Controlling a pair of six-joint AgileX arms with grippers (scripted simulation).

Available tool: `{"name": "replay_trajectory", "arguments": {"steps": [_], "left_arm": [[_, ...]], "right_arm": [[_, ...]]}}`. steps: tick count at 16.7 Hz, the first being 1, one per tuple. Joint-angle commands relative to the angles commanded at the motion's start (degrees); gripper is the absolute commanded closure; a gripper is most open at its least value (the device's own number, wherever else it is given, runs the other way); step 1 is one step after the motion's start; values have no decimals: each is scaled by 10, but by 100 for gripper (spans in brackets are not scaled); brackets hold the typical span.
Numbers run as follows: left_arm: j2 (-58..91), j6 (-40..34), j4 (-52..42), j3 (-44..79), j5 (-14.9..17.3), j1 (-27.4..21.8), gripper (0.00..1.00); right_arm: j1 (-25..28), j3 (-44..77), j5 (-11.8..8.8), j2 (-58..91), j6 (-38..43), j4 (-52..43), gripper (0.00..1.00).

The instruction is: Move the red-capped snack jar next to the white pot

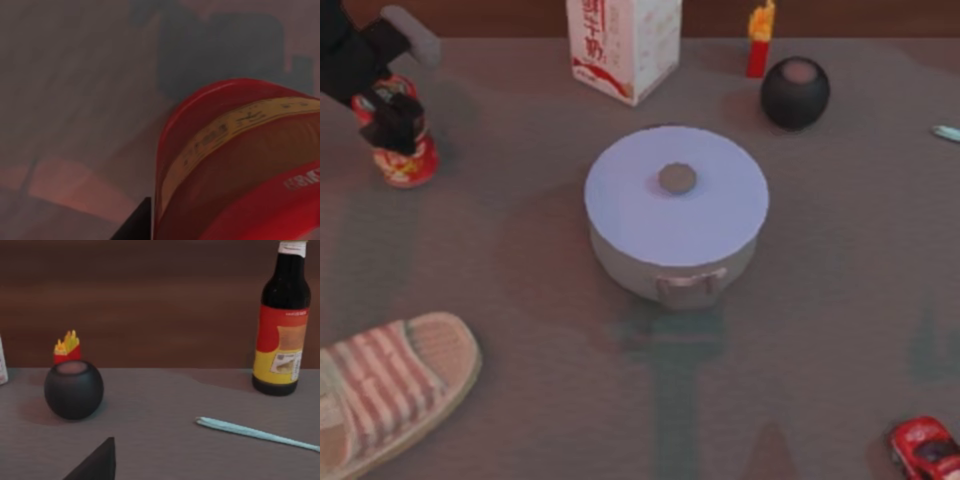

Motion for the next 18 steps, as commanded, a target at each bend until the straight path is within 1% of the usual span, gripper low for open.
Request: {"name": "replay_trajectory", "arguments": {"steps": [4, 13, 18], "left_arm": [[-23, 1, -2, -23, 0, 4, 100], [-271, 6, -29, -240, -2, 20, 100], [-287, 6, -32, -256, -3, 21, 100]], "right_arm": [[0, 0, 0, 0, 0, 0, 0], [0, 0, 0, 0, 0, 0, 0], [0, 0, 0, 0, 0, 0, 0]]}}
